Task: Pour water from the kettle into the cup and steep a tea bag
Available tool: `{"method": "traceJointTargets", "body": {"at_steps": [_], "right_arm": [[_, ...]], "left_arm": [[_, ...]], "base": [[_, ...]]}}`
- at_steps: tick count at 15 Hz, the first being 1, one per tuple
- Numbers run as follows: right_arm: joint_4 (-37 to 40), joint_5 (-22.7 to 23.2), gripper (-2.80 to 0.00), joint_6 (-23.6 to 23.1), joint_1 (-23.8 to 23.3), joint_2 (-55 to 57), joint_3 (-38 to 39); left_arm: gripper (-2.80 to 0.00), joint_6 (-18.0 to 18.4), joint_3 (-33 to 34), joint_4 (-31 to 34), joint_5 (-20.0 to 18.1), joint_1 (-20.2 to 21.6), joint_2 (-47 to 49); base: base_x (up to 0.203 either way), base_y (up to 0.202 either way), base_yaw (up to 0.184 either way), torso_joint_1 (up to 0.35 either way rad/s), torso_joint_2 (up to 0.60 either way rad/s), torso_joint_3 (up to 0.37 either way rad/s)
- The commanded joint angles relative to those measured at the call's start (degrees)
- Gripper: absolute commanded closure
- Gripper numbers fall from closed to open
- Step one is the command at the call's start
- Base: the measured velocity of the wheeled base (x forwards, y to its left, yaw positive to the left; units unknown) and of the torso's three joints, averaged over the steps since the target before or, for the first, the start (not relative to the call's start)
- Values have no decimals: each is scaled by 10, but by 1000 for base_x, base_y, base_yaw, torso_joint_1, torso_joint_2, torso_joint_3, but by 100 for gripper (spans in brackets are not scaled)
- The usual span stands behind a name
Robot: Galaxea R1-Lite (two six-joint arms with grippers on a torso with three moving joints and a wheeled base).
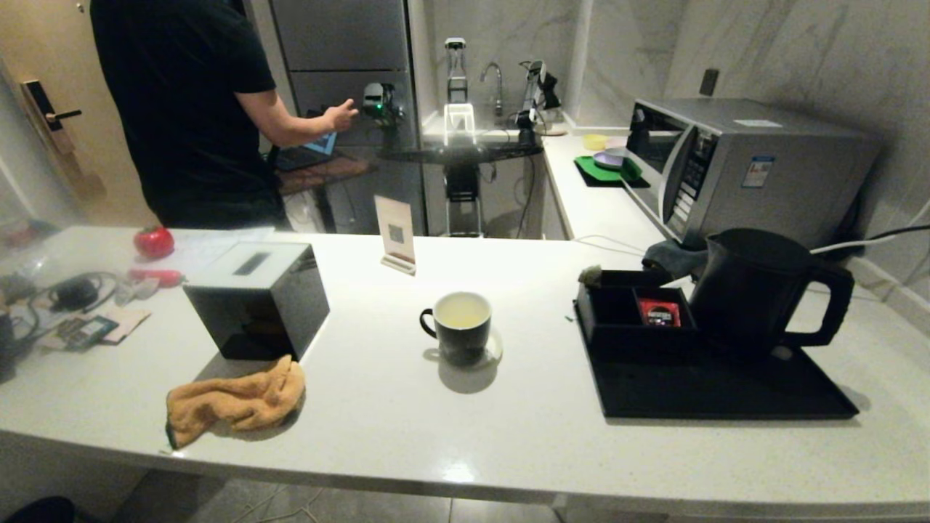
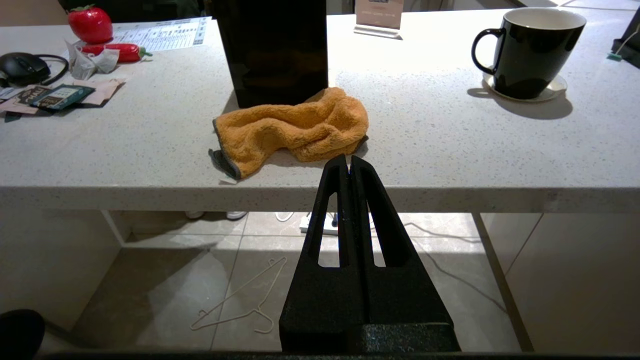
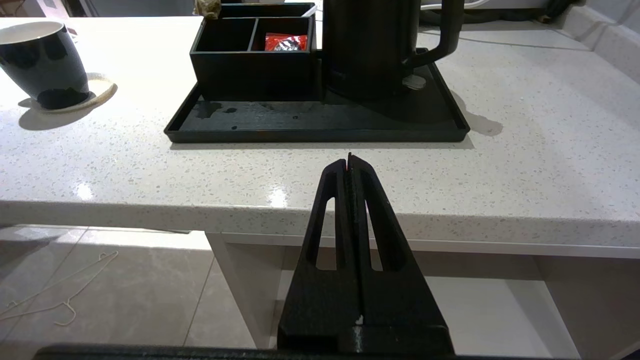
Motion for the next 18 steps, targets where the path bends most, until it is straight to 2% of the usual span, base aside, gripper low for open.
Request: {"method": "traceJointTargets", "body": {"at_steps": [1,18], "right_arm": [[0,-1,0,0,0,1,0],[0,0,0,1,0,1,0]], "left_arm": [[0,0,0,0,0,0,0],[0,0,0,0,0,0,0]], "base": [[0,0,0,0,0,0],[0,0,0,0,0,0]]}}
